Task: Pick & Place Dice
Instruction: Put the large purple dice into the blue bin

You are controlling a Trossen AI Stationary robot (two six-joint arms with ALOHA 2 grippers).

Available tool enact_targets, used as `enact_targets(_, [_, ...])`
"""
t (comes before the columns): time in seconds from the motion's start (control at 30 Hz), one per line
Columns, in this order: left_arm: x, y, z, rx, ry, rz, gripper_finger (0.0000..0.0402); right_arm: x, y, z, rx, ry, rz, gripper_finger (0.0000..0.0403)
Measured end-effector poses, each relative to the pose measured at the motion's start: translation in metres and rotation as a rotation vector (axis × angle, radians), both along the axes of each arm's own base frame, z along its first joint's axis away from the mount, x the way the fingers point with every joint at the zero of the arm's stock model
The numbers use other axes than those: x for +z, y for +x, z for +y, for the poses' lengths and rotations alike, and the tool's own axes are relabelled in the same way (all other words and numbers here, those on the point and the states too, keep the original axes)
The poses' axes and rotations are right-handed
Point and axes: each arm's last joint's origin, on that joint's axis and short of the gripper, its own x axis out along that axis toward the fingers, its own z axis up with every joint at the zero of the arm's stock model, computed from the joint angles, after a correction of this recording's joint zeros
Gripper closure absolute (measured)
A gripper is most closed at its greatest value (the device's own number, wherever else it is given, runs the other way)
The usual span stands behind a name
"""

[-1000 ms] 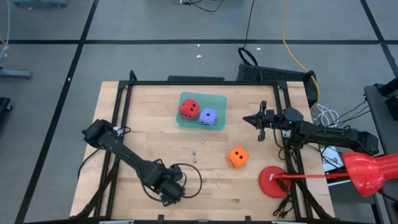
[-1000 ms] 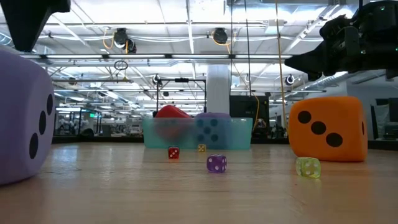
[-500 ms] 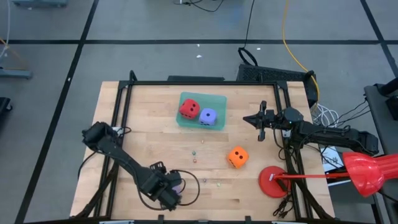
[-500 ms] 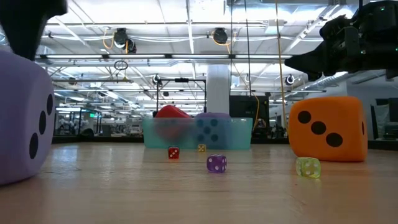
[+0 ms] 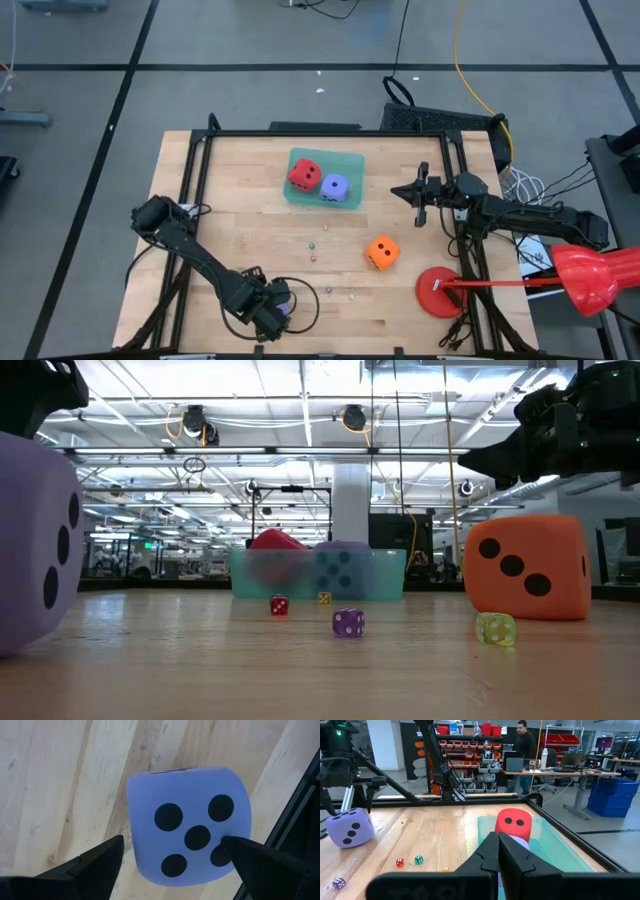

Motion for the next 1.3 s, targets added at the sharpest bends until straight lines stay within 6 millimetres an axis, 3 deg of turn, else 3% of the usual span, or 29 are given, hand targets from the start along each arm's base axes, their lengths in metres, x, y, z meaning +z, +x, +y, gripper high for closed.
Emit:
enact_targets(0.3, [-0.001, 0.004, 0.006, 0.024, -0.004, 0.013, 0.0034, 0.000, 0.000, 0.000, 0.000, -0.001, 0.001, 0.0403])
enact_targets(0.53, [-0.001, 0.003, 0.016, 0.107, 0.104, 0.009, 0.0034, -0.002, 0.001, 0.000, -0.001, 0.000, 0.022, 0.0403])
enact_targets(0.73, [-0.014, 0.001, 0.030, 0.160, 0.193, 0.031, 0.0034, -0.006, 0.006, -0.002, -0.002, -0.017, 0.051, 0.0403])
enact_targets(1.0, [-0.018, 0.008, 0.064, 0.230, 0.388, 0.030, 0.0034, -0.008, 0.013, -0.005, -0.002, -0.018, 0.046, 0.0403])
enact_targets(1.3, [-0.018, 0.023, 0.096, 0.255, 0.411, 0.050, 0.0034, -0.014, 0.019, -0.004, 0.021, -0.042, 0.078, 0.0403])
